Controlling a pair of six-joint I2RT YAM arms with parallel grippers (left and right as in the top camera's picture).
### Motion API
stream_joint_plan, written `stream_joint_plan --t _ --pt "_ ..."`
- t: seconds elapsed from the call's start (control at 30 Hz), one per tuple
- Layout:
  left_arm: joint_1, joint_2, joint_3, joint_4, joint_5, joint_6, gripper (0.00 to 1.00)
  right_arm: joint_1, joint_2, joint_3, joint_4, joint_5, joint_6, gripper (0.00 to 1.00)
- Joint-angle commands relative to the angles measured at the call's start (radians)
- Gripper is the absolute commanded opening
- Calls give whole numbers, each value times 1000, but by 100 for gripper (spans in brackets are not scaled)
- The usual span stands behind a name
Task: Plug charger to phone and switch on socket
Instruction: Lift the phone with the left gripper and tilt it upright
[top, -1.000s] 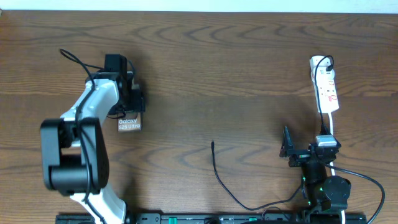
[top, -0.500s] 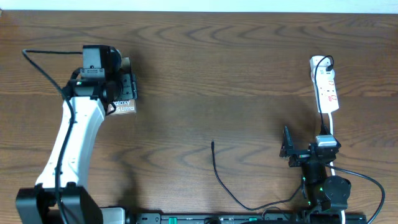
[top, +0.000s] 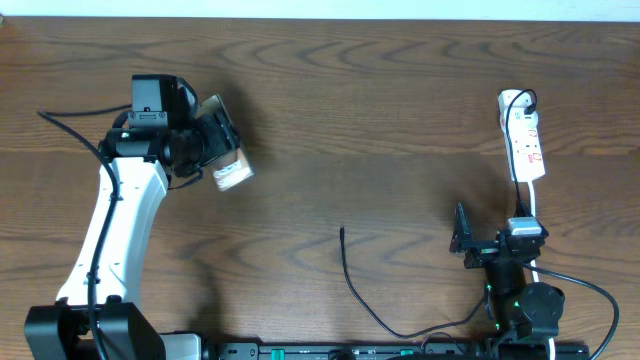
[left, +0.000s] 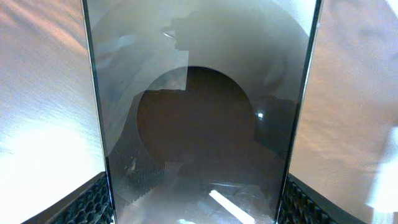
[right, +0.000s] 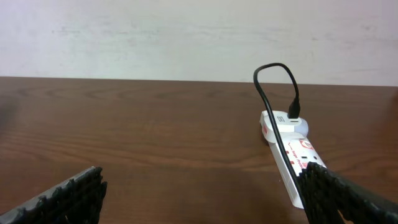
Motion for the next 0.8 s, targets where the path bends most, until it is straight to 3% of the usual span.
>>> stream_joint_plan --t 0.0,0.4,0.63,0.77 --pt "0 -17 32 5 182 -299 8 3 -5 -1 -5 11 -11 99" --pt "8 -17 32 27 611 -702 8 3 -5 -1 -5 11 -11 99" --pt "31 -17 32 27 756 -995 7 3 -5 -1 -5 11 -11 99" --pt "40 -17 32 27 801 -1065 7 3 -5 -1 -5 11 -11 99"
